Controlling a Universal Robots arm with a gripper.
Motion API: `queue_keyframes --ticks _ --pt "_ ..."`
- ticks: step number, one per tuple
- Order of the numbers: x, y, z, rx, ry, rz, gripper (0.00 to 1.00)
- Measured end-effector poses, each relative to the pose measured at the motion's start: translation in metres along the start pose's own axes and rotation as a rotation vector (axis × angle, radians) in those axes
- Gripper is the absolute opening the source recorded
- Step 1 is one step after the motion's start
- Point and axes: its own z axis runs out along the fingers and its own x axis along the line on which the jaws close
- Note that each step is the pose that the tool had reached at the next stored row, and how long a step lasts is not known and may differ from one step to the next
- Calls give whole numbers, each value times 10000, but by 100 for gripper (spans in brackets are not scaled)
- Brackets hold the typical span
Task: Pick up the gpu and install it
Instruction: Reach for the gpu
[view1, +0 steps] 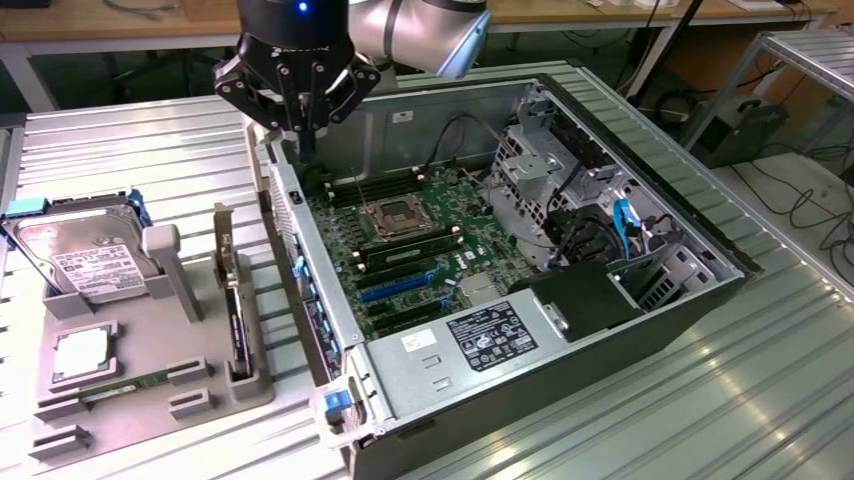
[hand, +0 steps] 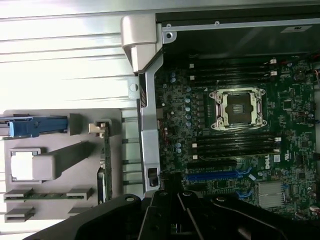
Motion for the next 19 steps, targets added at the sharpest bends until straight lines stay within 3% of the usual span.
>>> queue_keyframes --ticks 19 --pt "74 -5 -2 0 0 0 11"
